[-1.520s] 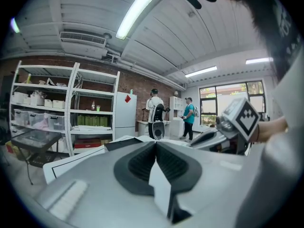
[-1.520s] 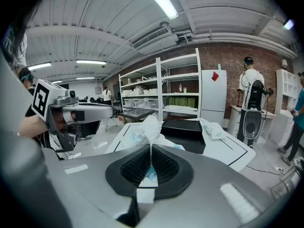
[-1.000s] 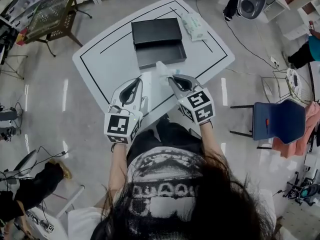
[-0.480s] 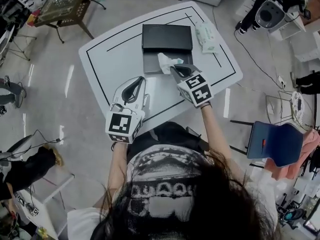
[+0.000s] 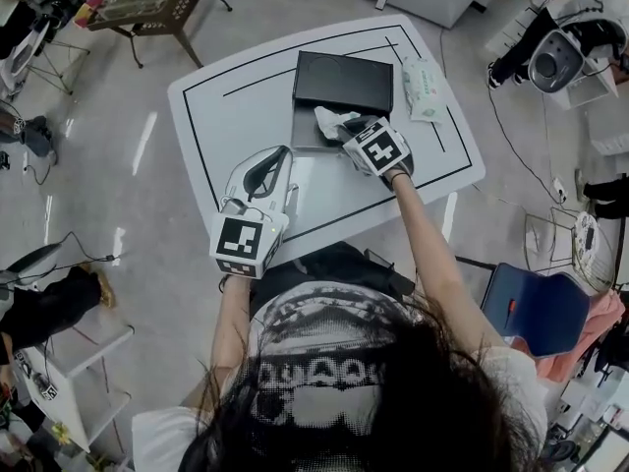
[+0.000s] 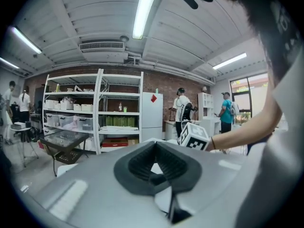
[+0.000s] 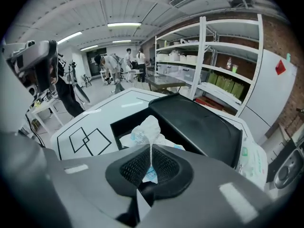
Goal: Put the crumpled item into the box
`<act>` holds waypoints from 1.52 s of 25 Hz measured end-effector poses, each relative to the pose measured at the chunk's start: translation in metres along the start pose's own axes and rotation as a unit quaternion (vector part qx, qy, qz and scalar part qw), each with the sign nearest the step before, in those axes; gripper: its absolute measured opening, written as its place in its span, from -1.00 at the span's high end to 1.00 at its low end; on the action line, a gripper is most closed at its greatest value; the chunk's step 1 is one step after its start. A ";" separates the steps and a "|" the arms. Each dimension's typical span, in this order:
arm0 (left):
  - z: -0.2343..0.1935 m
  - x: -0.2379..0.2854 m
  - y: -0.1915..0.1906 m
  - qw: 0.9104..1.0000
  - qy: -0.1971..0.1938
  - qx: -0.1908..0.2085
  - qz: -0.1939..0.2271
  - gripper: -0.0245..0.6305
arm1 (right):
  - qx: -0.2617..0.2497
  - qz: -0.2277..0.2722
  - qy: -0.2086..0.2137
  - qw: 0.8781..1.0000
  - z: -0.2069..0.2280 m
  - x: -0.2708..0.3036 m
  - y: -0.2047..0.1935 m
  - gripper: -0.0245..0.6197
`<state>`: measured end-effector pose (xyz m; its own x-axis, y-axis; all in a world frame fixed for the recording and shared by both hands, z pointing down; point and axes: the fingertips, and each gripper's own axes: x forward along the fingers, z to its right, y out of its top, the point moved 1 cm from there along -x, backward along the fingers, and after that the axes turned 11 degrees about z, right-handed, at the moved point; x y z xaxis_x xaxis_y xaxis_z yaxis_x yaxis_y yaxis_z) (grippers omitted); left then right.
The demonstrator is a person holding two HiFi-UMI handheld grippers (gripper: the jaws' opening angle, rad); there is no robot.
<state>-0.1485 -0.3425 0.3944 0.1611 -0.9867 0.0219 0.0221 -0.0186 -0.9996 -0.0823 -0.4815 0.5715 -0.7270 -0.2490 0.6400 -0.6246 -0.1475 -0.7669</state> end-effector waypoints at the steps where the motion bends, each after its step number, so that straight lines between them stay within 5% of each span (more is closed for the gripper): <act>1: -0.001 0.001 0.000 1.000 0.002 0.001 0.000 0.93 | -0.002 -0.007 0.004 1.000 0.001 0.005 -0.002 0.89; 11: -0.003 0.002 -0.004 1.000 0.028 0.001 -0.004 0.93 | -0.015 -0.061 0.017 0.998 0.010 0.042 -0.022 0.89; 22: -0.002 -0.001 -0.008 0.999 0.044 -0.004 -0.006 0.93 | 0.003 -0.056 0.026 0.998 0.015 0.054 -0.020 0.81; 38: -0.006 -0.025 -0.009 0.999 0.038 -0.007 -0.013 0.93 | 0.038 0.075 0.014 0.996 -0.013 -0.016 0.039 0.62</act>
<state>-0.1585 -0.3186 0.4027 0.0845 -0.9953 0.0474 0.0122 -0.0466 -0.9988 -0.0988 -0.4710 0.5315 -0.8193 -0.2469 0.5175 -0.4854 -0.1820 -0.8552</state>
